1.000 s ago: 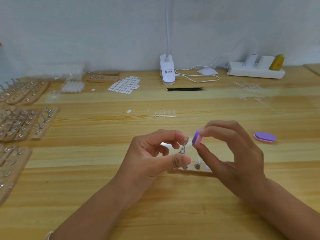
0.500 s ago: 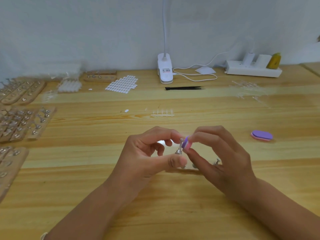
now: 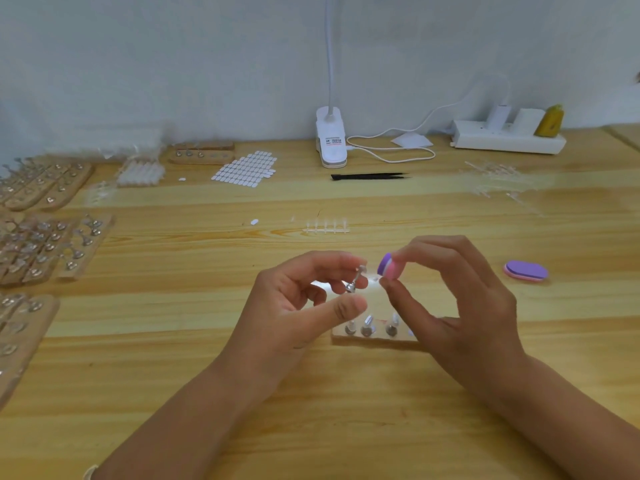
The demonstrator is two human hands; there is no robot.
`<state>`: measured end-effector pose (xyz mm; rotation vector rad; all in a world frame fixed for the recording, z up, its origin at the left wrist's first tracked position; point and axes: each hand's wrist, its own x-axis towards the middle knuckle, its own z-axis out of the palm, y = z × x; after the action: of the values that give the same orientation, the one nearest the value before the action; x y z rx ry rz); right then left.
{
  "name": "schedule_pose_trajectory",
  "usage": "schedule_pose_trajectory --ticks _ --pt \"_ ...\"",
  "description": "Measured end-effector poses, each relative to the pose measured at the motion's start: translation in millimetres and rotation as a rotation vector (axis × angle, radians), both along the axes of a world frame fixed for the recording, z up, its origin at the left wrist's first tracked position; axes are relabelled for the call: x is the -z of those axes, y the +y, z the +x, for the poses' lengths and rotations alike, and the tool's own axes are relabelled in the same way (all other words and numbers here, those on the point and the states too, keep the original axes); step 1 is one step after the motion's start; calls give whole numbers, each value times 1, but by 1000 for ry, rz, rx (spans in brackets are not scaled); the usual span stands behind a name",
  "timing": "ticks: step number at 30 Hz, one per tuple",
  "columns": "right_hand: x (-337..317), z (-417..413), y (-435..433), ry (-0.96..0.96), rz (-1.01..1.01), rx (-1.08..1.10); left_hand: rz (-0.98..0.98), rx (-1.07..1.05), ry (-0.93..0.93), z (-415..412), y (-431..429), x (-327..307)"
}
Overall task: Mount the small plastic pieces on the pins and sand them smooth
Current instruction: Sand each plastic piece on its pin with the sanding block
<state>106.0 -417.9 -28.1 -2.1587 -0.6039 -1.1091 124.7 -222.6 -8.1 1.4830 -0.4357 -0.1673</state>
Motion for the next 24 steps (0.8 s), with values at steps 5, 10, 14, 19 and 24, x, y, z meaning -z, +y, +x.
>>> schedule_pose_trajectory --ticks 5,10,14,19,24 --pt "-1 -1 -3 6 -1 -5 -2 -28 -12 1 0 2" --pt "-2 -2 -1 3 -9 -7 22 -30 -60 1 -1 4" --pt "-2 -2 1 -10 -20 -8 52 -55 -126 3 -1 4" --pt "-2 -1 0 -13 -31 -16 82 -131 -135 5 1 6" --pt "0 0 0 -7 -25 -9 98 -124 -123 3 -1 7"
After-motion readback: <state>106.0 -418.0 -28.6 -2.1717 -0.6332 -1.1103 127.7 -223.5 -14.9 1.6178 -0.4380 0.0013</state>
